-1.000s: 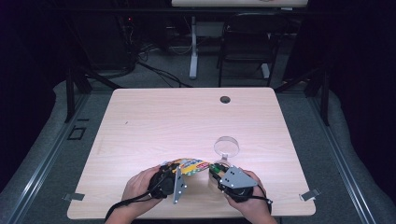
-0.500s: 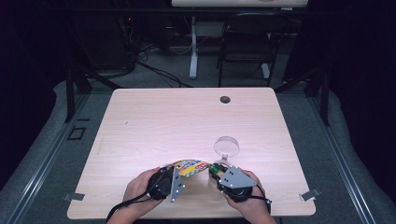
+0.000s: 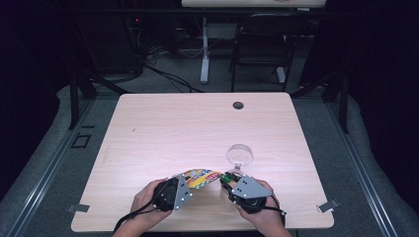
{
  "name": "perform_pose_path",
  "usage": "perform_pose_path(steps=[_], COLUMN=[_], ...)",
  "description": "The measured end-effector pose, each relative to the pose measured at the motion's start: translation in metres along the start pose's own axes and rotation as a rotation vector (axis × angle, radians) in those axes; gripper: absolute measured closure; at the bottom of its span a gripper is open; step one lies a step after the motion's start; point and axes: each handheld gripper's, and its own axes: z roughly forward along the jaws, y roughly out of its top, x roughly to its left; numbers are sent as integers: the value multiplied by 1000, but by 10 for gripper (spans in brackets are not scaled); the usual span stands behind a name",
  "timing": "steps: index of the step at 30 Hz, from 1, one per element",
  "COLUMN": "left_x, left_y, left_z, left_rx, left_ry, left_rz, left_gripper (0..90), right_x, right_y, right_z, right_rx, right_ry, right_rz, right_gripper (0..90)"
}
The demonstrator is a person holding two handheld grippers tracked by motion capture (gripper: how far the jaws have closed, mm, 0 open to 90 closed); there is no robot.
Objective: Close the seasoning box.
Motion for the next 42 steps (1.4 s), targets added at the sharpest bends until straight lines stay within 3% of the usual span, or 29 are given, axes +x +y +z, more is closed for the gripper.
perform_pose_path(steps=[17, 27, 42], left_x=[11, 18, 33], left_y=[-10, -16, -29], left_z=[-1, -1, 0], left_rx=[-56, -78, -121], left_ry=[-86, -99, -124], left_rz=[-147, -210, -337], left_gripper=[865, 867, 870], right_x=[-2, -5, -15], right_y=[-3, -5, -10], right_z=[1, 1, -5], right_rx=[-28, -52, -75], right_ry=[22, 31, 13], right_rz=[43, 79, 146], right_gripper=[590, 506, 492])
